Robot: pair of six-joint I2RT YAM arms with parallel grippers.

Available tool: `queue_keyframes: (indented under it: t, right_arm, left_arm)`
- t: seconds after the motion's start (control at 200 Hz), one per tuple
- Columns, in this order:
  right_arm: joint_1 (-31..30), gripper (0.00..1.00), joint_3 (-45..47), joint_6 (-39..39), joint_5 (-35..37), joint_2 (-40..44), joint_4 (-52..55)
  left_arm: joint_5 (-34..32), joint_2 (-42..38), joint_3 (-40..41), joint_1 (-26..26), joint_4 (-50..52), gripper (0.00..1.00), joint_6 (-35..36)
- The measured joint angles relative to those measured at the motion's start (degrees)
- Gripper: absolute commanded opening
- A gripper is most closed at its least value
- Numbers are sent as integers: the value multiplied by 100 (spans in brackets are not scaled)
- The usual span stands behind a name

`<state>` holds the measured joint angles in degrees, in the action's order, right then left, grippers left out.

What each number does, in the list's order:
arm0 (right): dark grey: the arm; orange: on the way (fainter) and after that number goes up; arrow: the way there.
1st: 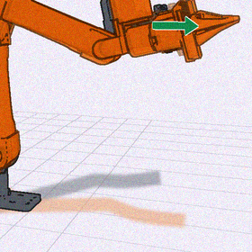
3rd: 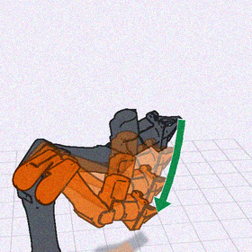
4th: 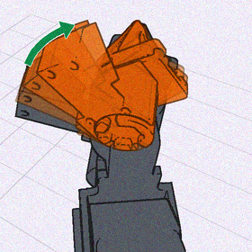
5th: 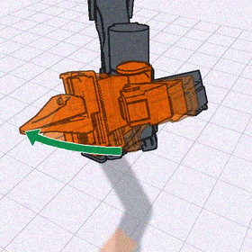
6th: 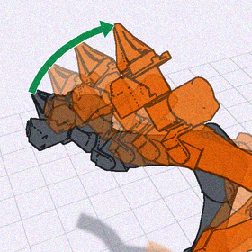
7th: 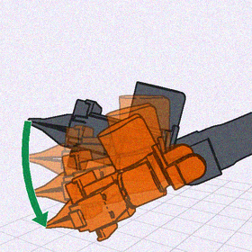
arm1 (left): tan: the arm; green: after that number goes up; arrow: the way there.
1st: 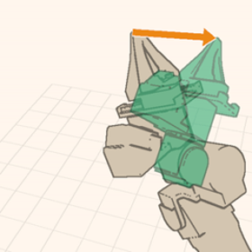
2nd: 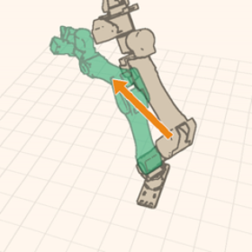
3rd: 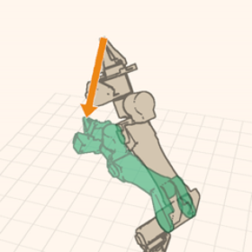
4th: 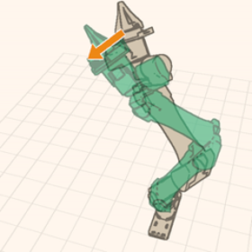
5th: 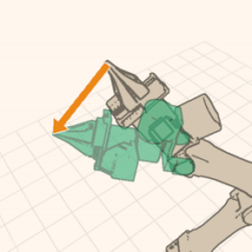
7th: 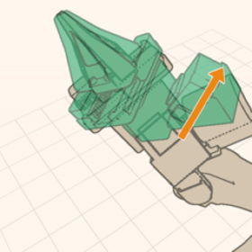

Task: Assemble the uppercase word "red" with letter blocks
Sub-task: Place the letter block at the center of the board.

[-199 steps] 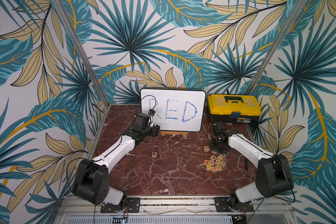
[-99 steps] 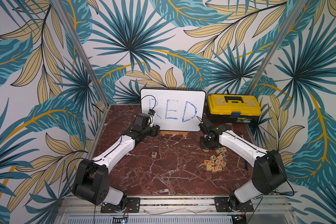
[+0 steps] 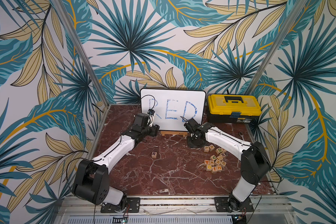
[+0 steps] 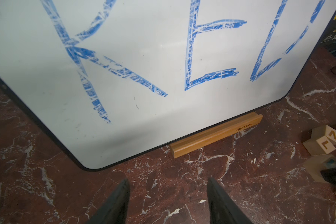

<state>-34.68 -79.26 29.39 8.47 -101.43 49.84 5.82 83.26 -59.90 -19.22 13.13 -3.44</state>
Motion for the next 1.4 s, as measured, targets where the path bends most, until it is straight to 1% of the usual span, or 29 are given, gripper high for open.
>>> queue_keyframes:
  t: [0.3, 0.631, 0.801, 0.946, 1.137, 1.402]
  right_arm:
    - [-470, 32, -588, -72, -146, -767, 2]
    - [-765, 32, -905, -133, -168, -1016, 20]
    - [-962, 32, -1045, -42, -208, -1154, 7]
    - [-1196, 32, -1045, 221, -229, -1154, -28]
    - [-1521, 33, -1045, 673, -199, -1158, -142]
    - [-1657, 33, -1047, 1272, -26, -1202, -297]
  left_arm:
    - [59, 0, 101, 129, -48, 64, -50]
    - [131, -13, 509, 297, -243, 64, -240]
    - [151, -306, 905, 391, -328, 63, -437]
    - [114, -616, 1207, 404, -481, 63, -616]
    - [24, -710, 1349, 422, -614, 63, -811]
    - [-111, -754, 1458, 472, -833, 63, -1005]
